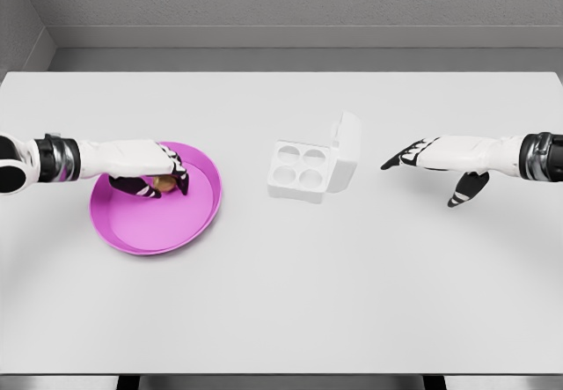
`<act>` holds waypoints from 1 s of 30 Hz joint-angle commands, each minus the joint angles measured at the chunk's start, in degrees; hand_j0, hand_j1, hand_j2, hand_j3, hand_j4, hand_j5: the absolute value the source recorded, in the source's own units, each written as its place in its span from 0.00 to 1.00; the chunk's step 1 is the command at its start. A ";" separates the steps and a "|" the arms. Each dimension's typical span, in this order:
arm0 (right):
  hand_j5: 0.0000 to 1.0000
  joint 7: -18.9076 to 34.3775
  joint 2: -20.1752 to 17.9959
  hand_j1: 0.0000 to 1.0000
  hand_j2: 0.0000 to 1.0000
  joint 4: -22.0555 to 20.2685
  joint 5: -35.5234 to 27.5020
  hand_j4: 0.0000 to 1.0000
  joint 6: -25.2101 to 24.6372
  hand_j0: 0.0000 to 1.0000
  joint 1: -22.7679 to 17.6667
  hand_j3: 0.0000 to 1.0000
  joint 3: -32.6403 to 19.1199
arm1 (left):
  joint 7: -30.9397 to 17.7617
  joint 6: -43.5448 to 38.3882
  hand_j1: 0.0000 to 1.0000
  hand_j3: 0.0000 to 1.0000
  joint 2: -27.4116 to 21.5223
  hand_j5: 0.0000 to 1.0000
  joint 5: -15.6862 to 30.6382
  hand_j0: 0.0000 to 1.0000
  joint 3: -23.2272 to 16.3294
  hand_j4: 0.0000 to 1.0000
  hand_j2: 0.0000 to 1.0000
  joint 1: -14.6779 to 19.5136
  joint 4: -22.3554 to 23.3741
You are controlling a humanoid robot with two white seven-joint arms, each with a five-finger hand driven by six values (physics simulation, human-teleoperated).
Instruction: Pack egg into the box and close the box lid
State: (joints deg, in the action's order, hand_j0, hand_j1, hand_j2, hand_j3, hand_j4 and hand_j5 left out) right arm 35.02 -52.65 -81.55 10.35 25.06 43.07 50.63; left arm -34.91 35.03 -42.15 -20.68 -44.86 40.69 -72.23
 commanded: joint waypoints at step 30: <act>1.00 -0.02 -0.08 1.00 1.00 -0.01 -0.24 1.00 -0.10 1.00 0.26 1.00 -0.27 | -0.09 -0.03 0.42 0.42 -0.21 0.42 9.25 0.42 0.65 0.42 0.42 0.44 -7.93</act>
State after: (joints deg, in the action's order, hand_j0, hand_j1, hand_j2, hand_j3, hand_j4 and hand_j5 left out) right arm 35.02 -52.68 -81.55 10.35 25.06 43.24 50.40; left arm -35.06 35.16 -42.60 -12.03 -44.23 41.13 -79.99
